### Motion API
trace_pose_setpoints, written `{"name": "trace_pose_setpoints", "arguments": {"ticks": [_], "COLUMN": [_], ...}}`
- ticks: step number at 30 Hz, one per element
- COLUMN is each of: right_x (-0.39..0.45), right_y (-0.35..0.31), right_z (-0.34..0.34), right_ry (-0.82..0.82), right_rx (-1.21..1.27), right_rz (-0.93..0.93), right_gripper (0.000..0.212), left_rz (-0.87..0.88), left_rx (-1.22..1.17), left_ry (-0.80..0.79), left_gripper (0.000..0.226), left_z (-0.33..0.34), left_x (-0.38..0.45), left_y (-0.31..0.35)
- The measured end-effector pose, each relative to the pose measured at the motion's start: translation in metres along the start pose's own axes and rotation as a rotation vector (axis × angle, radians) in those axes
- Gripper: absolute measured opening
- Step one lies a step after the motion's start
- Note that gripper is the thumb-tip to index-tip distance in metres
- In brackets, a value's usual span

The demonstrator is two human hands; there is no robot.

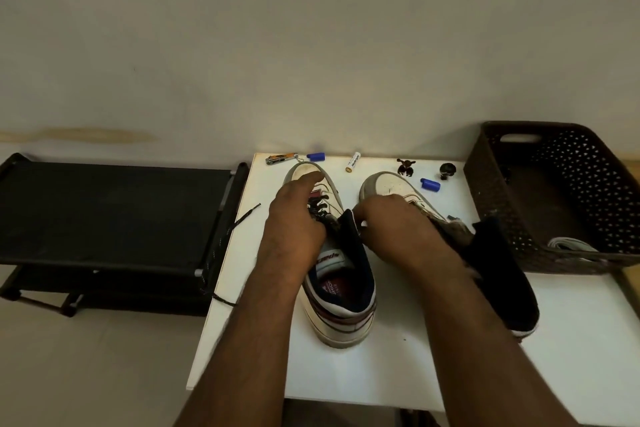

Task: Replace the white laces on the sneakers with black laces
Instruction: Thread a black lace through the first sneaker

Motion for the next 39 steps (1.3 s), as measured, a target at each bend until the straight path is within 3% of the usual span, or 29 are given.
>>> {"name": "trace_pose_setpoints", "arguments": {"ticks": [2, 5, 7, 8, 10, 12, 14, 16, 18, 22, 24, 27, 29, 33, 36, 39], "right_x": [-0.005, -0.031, -0.048, -0.054, -0.059, -0.048, -0.028, -0.015, -0.006, 0.000, -0.001, -0.023, -0.034, -0.017, -0.006, -0.003], "right_y": [0.007, 0.045, 0.070, 0.079, 0.084, 0.074, 0.055, 0.030, 0.010, -0.006, 0.000, 0.032, 0.044, 0.021, 0.003, 0.000], "right_z": [-0.022, -0.066, -0.087, -0.088, -0.081, -0.069, -0.051, -0.043, -0.032, -0.004, -0.016, -0.056, -0.069, -0.056, -0.032, -0.017], "right_ry": [0.208, 0.775, 1.107, 1.200, 1.214, 0.919, 0.567, 0.412, 0.272, -0.020, 0.110, 0.636, 0.791, 0.506, 0.215, 0.034], "right_rx": [0.395, 1.461, 1.858, 1.925, 1.722, 1.123, 0.535, 0.263, 0.210, 0.165, 0.293, 0.804, 0.823, 0.413, 0.248, 0.170], "right_rz": [0.071, 0.205, 0.102, 0.095, 0.254, 0.368, 0.278, 0.101, 0.004, -0.005, 0.011, 0.168, 0.194, 0.098, 0.051, 0.069], "right_gripper": [0.015, 0.016, 0.013, 0.012, 0.014, 0.017, 0.038, 0.044, 0.041, 0.022, 0.017, 0.010, 0.005, 0.033, 0.052, 0.043], "left_rz": [0.008, 0.001, 0.011, 0.016, 0.020, 0.036, 0.039, -0.012, -0.084, -0.137, -0.127, -0.118, -0.160, -0.377, -0.423, -0.355], "left_rx": [-0.033, -0.069, -0.080, -0.064, -0.053, -0.095, -0.143, -0.233, -0.322, -0.397, -0.399, -0.360, -0.304, -0.194, -0.253, -0.211], "left_ry": [-0.003, -0.005, 0.010, 0.018, 0.046, 0.078, 0.105, 0.086, 0.050, -0.009, -0.009, 0.062, 0.086, -0.075, -0.242, -0.256], "left_gripper": [0.075, 0.077, 0.076, 0.075, 0.071, 0.066, 0.061, 0.055, 0.047, 0.041, 0.040, 0.036, 0.027, 0.024, 0.021, 0.006], "left_z": [-0.002, -0.005, -0.007, -0.008, -0.011, -0.015, -0.020, -0.023, -0.023, -0.018, -0.018, -0.025, -0.031, -0.025, -0.013, -0.009], "left_x": [0.001, 0.004, 0.004, 0.003, 0.002, 0.001, 0.003, 0.005, 0.006, 0.004, 0.004, 0.005, 0.006, -0.001, -0.010, -0.010], "left_y": [-0.003, -0.007, -0.006, -0.005, -0.004, -0.003, -0.004, -0.010, -0.014, -0.010, -0.010, -0.014, -0.021, -0.036, -0.033, -0.029]}}
Point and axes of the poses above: each hand's wrist, its own x-axis towards the middle knuckle, its own z-axis out of the palm, y = z × x, the point moved 7 cm from there along x, towards the middle knuckle, and after that the axes turned 6 degrees about -z, right-handed, at the moved point
